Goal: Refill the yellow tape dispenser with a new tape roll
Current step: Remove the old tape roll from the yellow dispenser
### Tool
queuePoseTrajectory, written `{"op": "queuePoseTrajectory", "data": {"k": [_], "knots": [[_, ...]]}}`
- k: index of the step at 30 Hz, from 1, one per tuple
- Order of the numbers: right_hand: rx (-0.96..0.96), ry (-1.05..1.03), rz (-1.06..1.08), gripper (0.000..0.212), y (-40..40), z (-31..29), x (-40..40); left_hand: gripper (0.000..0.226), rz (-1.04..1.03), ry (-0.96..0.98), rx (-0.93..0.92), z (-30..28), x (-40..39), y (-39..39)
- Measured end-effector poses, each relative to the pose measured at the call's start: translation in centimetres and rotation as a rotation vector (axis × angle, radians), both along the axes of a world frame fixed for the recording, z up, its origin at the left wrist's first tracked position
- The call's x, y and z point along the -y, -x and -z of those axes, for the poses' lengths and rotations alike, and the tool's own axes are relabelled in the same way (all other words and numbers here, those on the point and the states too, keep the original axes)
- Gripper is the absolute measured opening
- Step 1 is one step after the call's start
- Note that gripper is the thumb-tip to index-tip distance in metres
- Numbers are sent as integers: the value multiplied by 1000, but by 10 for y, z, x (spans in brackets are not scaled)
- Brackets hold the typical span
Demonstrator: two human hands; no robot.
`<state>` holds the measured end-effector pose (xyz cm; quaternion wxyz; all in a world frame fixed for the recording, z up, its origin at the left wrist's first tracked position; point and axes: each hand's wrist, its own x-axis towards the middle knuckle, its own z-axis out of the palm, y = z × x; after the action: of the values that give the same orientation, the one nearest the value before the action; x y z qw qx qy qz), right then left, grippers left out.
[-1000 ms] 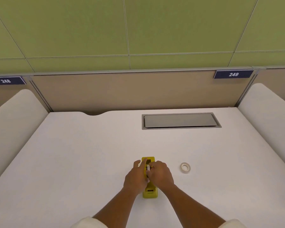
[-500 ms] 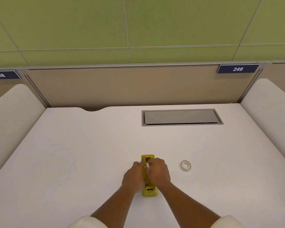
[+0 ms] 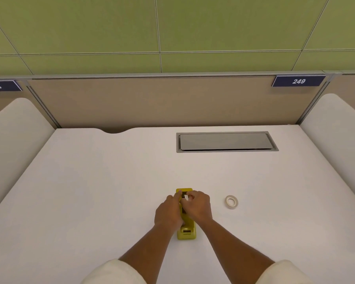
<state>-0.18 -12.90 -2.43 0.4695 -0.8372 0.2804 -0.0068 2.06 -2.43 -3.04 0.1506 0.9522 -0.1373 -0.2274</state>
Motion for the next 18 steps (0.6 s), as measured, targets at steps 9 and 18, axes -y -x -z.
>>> {"op": "queuePoseTrajectory", "data": {"k": [9,18], "knots": [[51,-244,116,15,0,1,13,105,-10,58,-44,1,-6,-6],[81,-460,181,25,3,-6,24,30,-302,478,1,-16,0,-22]]}}
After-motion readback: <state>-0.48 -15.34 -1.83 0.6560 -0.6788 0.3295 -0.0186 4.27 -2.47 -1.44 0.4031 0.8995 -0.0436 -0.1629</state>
